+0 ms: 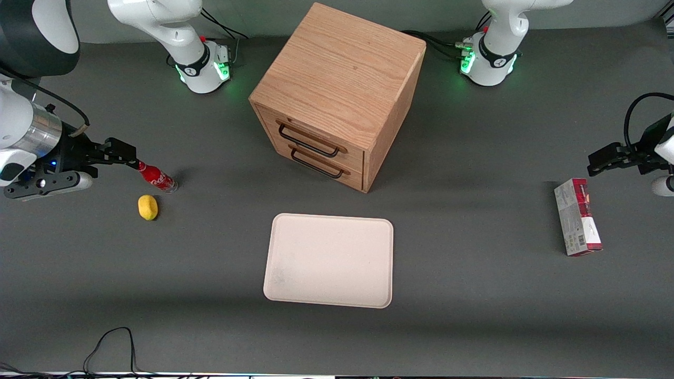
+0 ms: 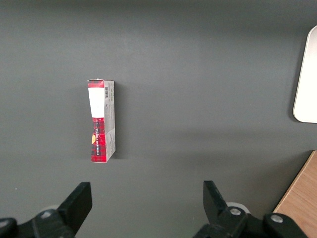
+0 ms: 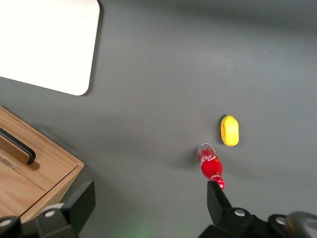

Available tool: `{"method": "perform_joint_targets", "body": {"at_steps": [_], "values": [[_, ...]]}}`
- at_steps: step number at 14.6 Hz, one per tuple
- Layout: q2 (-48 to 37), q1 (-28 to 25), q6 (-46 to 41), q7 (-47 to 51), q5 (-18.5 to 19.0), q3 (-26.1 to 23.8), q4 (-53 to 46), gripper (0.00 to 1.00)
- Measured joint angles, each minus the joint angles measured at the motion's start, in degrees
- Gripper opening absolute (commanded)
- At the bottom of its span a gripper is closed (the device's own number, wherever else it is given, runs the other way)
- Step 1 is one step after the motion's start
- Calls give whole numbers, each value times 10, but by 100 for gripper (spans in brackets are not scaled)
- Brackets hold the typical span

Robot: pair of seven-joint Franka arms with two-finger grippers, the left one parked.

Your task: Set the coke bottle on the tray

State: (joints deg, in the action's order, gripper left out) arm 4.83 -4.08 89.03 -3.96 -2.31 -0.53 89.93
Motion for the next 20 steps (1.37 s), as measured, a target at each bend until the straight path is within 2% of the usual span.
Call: {"method": "perform_joint_targets", "body": {"at_steps": [14,17,20], "values": [[-1,0,-36,0,8,27,-6,100],[-3,0,-55,-38,33,59,-6,100],[-8,1,-62,-134,48,131,-5,100]]}}
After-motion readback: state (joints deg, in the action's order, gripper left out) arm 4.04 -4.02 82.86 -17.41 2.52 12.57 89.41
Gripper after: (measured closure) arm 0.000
